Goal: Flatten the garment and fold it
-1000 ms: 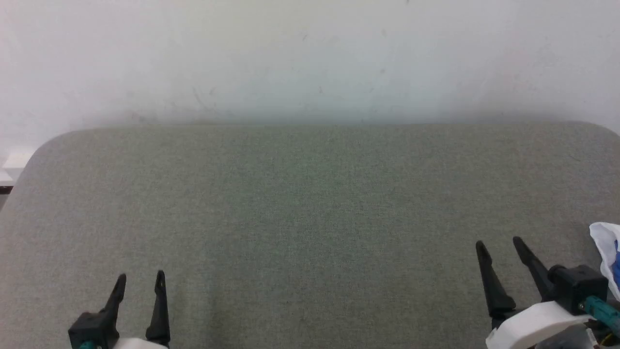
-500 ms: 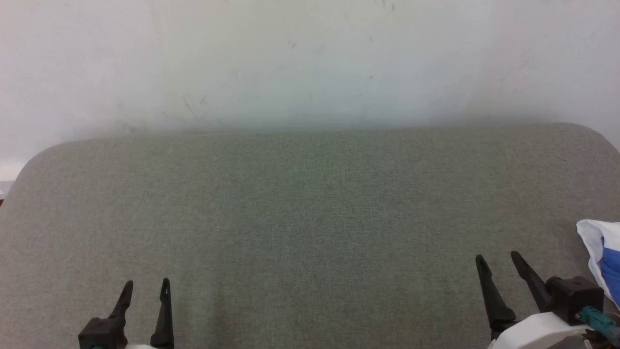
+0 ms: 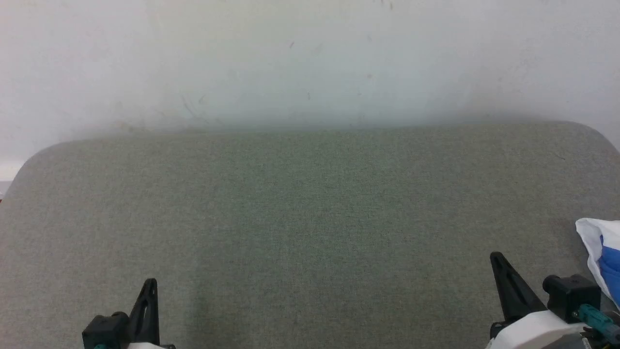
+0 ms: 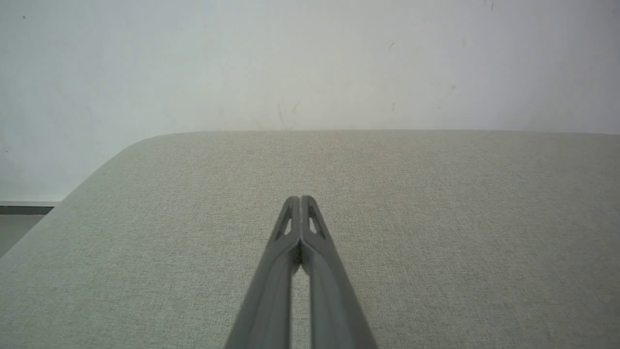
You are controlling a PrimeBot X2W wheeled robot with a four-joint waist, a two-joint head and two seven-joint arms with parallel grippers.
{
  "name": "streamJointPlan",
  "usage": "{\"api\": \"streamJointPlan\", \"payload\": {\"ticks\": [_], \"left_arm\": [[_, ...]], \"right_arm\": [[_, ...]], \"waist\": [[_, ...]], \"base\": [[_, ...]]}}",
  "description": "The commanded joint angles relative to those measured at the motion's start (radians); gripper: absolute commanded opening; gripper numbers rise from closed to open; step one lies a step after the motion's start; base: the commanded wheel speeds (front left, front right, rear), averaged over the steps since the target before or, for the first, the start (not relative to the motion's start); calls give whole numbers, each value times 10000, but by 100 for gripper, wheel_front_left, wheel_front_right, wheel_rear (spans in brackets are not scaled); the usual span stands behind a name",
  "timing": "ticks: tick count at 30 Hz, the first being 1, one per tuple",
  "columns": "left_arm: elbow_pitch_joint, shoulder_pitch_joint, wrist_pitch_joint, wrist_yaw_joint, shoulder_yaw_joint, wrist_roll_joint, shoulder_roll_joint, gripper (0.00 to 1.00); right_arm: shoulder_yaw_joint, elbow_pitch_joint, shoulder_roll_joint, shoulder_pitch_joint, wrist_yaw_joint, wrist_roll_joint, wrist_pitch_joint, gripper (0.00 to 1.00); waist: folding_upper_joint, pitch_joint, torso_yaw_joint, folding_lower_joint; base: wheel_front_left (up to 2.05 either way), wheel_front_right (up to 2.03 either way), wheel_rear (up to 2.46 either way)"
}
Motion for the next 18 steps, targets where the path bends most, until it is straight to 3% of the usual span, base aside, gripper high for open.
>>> {"api": "streamJointPlan", "payload": {"ticks": [1,18], "left_arm": [[-71,-137,42,-30,-3,90,-65,0],[-212,-361,316,-75,-9,341,-263,0]], "right_arm": [[13,23,5,-129,-1,-61,-55,0],[56,149,12,-374,-2,-241,-111,0]], "waist": [[-1,3,-4,0],[-1,47,-59,0]], "base": [[0,0,0],[0,0,0]]}}
